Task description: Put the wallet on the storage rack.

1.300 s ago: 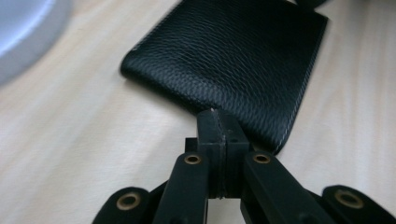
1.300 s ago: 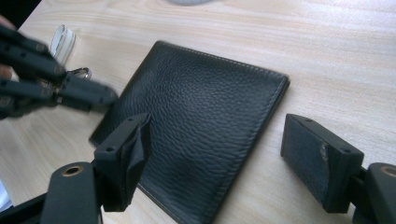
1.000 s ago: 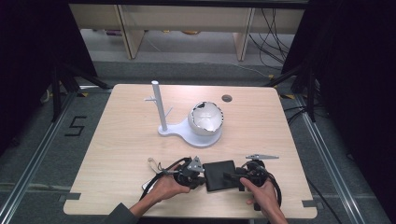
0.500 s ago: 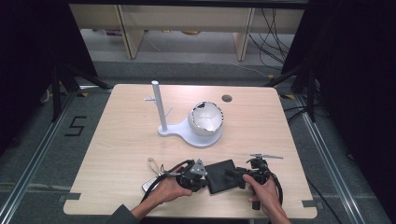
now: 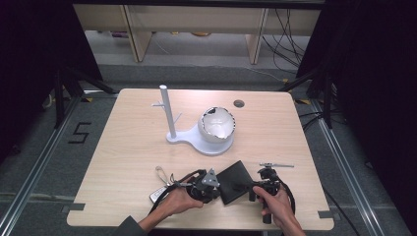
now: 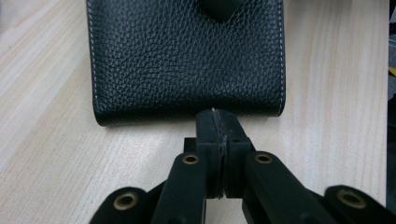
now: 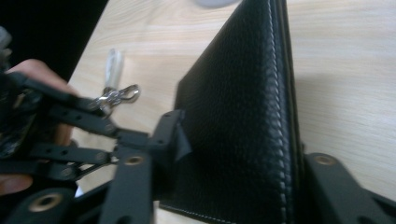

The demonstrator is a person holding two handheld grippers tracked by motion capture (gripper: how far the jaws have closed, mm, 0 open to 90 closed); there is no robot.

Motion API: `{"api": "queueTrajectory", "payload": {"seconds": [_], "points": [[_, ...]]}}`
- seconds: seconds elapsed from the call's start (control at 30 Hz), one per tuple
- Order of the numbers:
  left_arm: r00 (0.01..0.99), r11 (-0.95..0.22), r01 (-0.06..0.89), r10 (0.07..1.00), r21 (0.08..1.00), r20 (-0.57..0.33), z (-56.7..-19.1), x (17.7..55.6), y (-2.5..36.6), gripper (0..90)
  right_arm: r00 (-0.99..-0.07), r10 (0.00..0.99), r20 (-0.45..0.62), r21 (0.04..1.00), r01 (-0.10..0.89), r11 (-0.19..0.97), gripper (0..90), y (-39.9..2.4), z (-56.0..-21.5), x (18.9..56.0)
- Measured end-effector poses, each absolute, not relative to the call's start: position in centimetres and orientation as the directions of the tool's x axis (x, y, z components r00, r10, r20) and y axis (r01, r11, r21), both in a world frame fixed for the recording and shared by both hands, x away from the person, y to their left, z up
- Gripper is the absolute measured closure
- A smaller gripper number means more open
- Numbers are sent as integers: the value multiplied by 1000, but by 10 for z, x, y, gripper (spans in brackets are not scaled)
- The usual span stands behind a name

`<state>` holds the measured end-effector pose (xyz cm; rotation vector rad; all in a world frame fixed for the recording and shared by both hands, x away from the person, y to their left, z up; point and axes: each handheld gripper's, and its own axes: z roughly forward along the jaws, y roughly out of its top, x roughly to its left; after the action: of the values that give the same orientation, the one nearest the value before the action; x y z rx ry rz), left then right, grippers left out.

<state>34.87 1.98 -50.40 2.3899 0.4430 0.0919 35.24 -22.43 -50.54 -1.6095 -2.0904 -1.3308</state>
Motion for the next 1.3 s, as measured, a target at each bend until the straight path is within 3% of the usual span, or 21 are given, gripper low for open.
{"api": "queueTrajectory", "payload": {"seconds": [0.23, 0.33, 0.37, 0.6, 0.63, 0.73, 1.17, 1.3], "points": [[941, -709, 283, 335, 646, -44, -503, 348, 20, 853, -420, 653, 630, 550, 835, 6, 730, -225, -500, 350], [936, -700, 288, 349, 654, -39, -503, 346, 20, 803, -446, 649, 617, 576, 817, 14, 762, -222, -497, 349], [943, -726, 266, 332, 634, -15, -501, 346, 22, 733, -458, 645, 612, 589, 808, 15, 773, -220, -495, 347], [931, -701, 285, 364, 654, -15, -484, 341, 40, 561, -472, 624, 623, 604, 797, 0, 780, -218, -485, 345], [929, -701, 287, 369, 653, -12, -483, 340, 43, 505, -517, 625, 586, 649, 761, 22, 780, -220, -482, 347], [925, -714, 292, 379, 636, 2, -480, 335, 57, 453, -535, 620, 575, 667, 745, 25, 780, -220, -477, 348], [882, -655, 376, 470, 656, -36, -477, 313, 99, 350, -547, 617, 565, 704, 710, -15, 779, -225, -449, 373], [888, -666, 368, 459, 649, -33, -476, 308, 112, 334, -545, 639, 543, 720, 694, -20, 780, -231, -441, 384]]}}
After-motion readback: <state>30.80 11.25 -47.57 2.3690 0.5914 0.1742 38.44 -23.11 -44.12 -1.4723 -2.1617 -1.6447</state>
